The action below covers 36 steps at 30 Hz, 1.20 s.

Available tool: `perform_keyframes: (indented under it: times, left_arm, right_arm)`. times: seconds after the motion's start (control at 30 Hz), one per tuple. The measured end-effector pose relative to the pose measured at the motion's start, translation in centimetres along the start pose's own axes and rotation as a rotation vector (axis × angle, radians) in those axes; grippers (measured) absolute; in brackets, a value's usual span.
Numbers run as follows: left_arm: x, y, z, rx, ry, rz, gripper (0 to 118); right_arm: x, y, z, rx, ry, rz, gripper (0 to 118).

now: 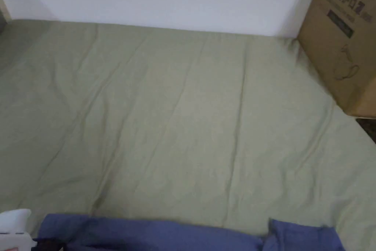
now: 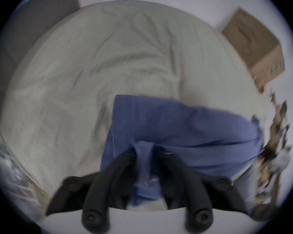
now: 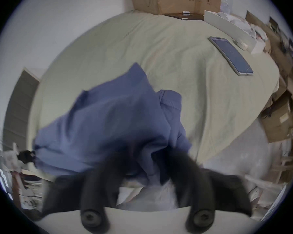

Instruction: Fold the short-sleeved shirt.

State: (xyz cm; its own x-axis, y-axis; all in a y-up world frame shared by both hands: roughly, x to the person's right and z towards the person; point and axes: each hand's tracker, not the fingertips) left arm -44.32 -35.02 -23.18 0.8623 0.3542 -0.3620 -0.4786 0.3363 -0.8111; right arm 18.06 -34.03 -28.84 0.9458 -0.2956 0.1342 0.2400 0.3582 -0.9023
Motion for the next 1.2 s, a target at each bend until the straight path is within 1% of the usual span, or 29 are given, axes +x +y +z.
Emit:
perform_keyframes:
  times: [0.03,0.07,0.1,0.13,0.17,0.2,0.23,0.27,0.3,0.33,0.37,0.43,0.47,0.53,0.57,0.6,0.63,0.67,0.7,0.77,0.87,0.9,0.97,1.03,1.07,1.1,1.13,1.17,1.2]
  left_arm:
    - [-0.6,-0.2,1.3,0.029,-0.049,0.078,57]
    - [-1.2,-0.6,3.1,0.090,-0.091,0.147,66]
    - [-2.4,-1.1,4.7,0.163,-0.124,0.193,64]
    - [-2.8,-1.4,5.8,0.204,-0.132,0.219,55]
    - [-3.4,-1.9,7.0,0.207,-0.122,0.225,36]
    - [-3.9,-2.4,7.5,0.213,-0.098,0.235,2]
    - [-3.7,-3.0,7.8,0.218,-0.077,0.241,0]
    - [-4.0,-3.3,8.2,0.217,-0.044,0.265,0]
    - [-4.5,-3.5,8.2,0.173,-0.048,0.278,0]
    - [-4.9,-3.7,8.1,0.142,-0.071,0.287,0]
    - [-5.0,-4.4,7.6,0.143,-0.082,0.304,0]
    - [-5.9,-4.2,7.5,0.137,-0.078,0.347,0]
    - [-6.5,-3.8,7.5,0.144,-0.093,0.358,0]
    - [-7.4,-2.7,5.5,0.158,-0.145,0.381,0]
    - [-8.1,-2.2,5.1,0.166,-0.197,0.386,11]
    - [-8.8,-1.8,4.5,0.179,-0.249,0.387,36]
    - [-9.3,-1.5,3.4,0.186,-0.302,0.387,77]
    - [-9.9,-1.1,2.7,0.174,-0.371,0.391,95]
    - [-10.3,-0.7,2.0,0.142,-0.417,0.413,99]
    - [-10.9,-0.1,0.3,0.088,-0.465,0.421,98]
    - [-10.4,0.7,-2.5,-0.030,-0.400,0.376,97]
    - [-9.8,0.8,-2.7,-0.021,-0.423,0.352,98]
    - [-8.9,1.5,-3.1,-0.017,-0.514,0.343,100]
    - [-8.4,1.5,-4.6,-0.042,-0.639,0.399,99]
    - [-8.0,1.2,-5.8,-0.084,-0.638,0.445,97]
    - [-7.2,1.0,-6.9,-0.102,-0.652,0.456,92]
    - [-6.3,0.9,-7.3,-0.087,-0.666,0.452,74]
    - [-7.2,1.1,-8.0,-0.075,-0.644,0.442,44]
    - [-7.3,1.2,-8.2,-0.097,-0.575,0.443,9]
  right_arm:
    - [0.1,0.1,1.4,0.012,0.027,-0.024,94]
    - [0.3,0.0,3.5,0.075,0.046,-0.038,95]
    - [0.4,-0.1,5.4,0.158,0.051,-0.034,95]
    - [0.8,0.0,6.5,0.198,0.046,-0.034,94]
    - [0.8,0.0,7.8,0.217,0.032,-0.048,91]
    - [0.7,0.0,8.4,0.188,0.038,-0.044,78]
    - [0.6,0.0,8.7,0.178,0.048,-0.044,24]
    - [0.1,-0.3,8.4,0.167,0.059,-0.033,0]
    - [-0.5,-0.6,7.8,0.183,0.042,-0.003,0]
    - [-0.8,-0.9,7.6,0.201,0.022,-0.037,0]
    - [-1.2,-0.6,6.7,0.099,0.074,-0.007,0]
    - [-2.2,-0.9,5.6,0.124,0.110,-0.038,0]
    - [-2.6,-0.7,5.2,0.096,0.141,-0.048,0]
    - [-3.4,-0.6,4.7,0.087,0.141,-0.046,0]
    - [-3.9,-0.5,4.6,0.083,0.140,-0.037,0]
    - [-4.5,-0.3,4.4,0.077,0.134,-0.022,0]
    - [-4.9,-0.2,4.4,0.074,0.124,-0.003,0]
    - [-5.4,-0.3,4.6,0.073,0.113,0.017,0]
    - [-5.8,-0.2,4.7,0.071,0.105,0.030,0]
    - [-6.6,0.1,4.8,0.069,0.102,0.040,0]
    - [-7.2,0.2,5.1,0.068,0.110,0.046,0]
    - [-7.5,0.3,5.0,0.066,0.110,0.049,0]
    - [-8.0,0.4,5.0,0.059,0.107,0.063,0]
    - [-8.4,0.6,4.7,0.049,0.103,0.082,0]
    - [-8.5,0.6,4.6,0.043,0.103,0.090,0]
    - [-8.7,0.6,4.5,0.041,0.103,0.096,0]
    - [-8.9,0.6,4.5,0.040,0.104,0.100,0]
    - [-9.0,0.6,4.6,0.040,0.107,0.103,0]
    - [-8.9,0.5,4.7,0.042,0.112,0.105,0]
